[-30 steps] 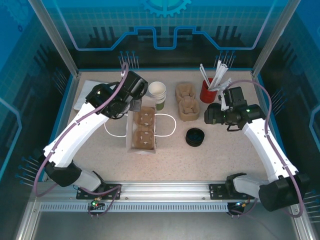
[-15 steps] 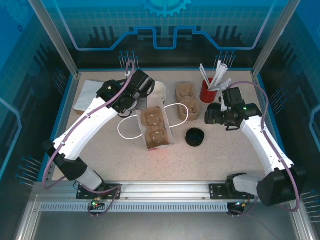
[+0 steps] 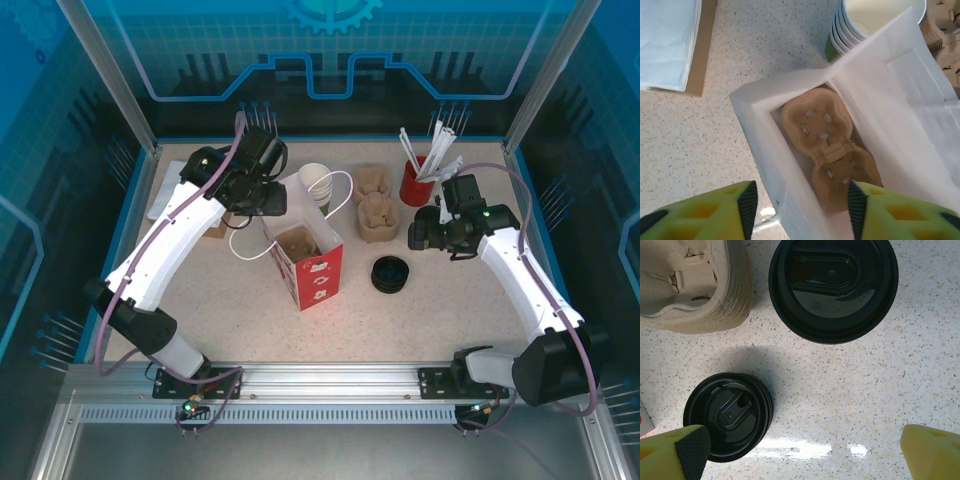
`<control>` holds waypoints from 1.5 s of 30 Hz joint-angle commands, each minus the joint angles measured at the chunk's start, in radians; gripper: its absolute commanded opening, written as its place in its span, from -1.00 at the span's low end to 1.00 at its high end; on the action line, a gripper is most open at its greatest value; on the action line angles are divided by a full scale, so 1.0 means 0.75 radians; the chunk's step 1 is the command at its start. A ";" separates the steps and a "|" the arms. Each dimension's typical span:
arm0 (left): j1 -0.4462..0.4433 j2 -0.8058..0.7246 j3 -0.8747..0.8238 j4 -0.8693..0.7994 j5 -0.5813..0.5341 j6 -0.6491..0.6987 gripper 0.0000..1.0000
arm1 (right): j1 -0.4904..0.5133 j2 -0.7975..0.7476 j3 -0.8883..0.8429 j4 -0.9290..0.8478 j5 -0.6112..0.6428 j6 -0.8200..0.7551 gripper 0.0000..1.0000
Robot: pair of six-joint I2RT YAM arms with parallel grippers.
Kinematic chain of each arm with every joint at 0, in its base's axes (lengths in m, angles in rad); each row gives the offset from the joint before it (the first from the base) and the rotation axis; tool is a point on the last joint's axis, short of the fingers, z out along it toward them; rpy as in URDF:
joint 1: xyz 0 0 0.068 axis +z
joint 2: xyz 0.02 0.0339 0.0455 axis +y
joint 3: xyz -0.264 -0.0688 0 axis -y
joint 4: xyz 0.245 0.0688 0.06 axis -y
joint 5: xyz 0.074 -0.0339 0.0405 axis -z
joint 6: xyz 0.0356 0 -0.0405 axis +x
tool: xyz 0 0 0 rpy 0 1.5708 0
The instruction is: Pack the takeout coffee
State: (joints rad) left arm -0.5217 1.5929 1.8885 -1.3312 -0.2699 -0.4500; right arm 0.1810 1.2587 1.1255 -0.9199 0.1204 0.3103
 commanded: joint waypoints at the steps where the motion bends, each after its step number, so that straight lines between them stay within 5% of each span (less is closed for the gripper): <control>1: 0.023 -0.002 0.070 -0.074 0.014 0.196 0.19 | -0.022 0.009 0.029 -0.025 -0.013 -0.036 1.00; 9: 0.172 0.002 0.155 -0.077 0.057 0.388 0.43 | -0.022 -0.005 0.054 -0.044 -0.004 -0.102 1.00; 15: 0.296 0.032 0.180 -0.039 0.400 0.619 0.59 | -0.024 -0.054 0.036 -0.013 -0.044 -0.111 1.00; 26: 0.372 0.182 0.263 -0.099 0.554 0.936 0.73 | -0.033 -0.064 0.038 -0.022 -0.077 -0.164 1.00; 36: 0.375 0.350 0.362 -0.100 0.611 1.022 0.76 | -0.033 -0.083 0.033 -0.026 -0.081 -0.180 1.00; 40: 0.374 0.394 0.370 -0.088 0.616 1.016 0.62 | -0.035 -0.079 0.033 -0.028 -0.084 -0.181 1.00; 45: 0.374 0.423 0.371 -0.093 0.610 1.013 0.05 | -0.036 -0.080 0.033 -0.028 -0.077 -0.188 1.00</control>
State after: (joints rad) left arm -0.2478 1.9007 2.1357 -1.3861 0.1616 0.2928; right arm 0.1734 1.2156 1.1393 -0.9333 0.0708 0.1825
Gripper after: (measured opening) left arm 0.566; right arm 0.999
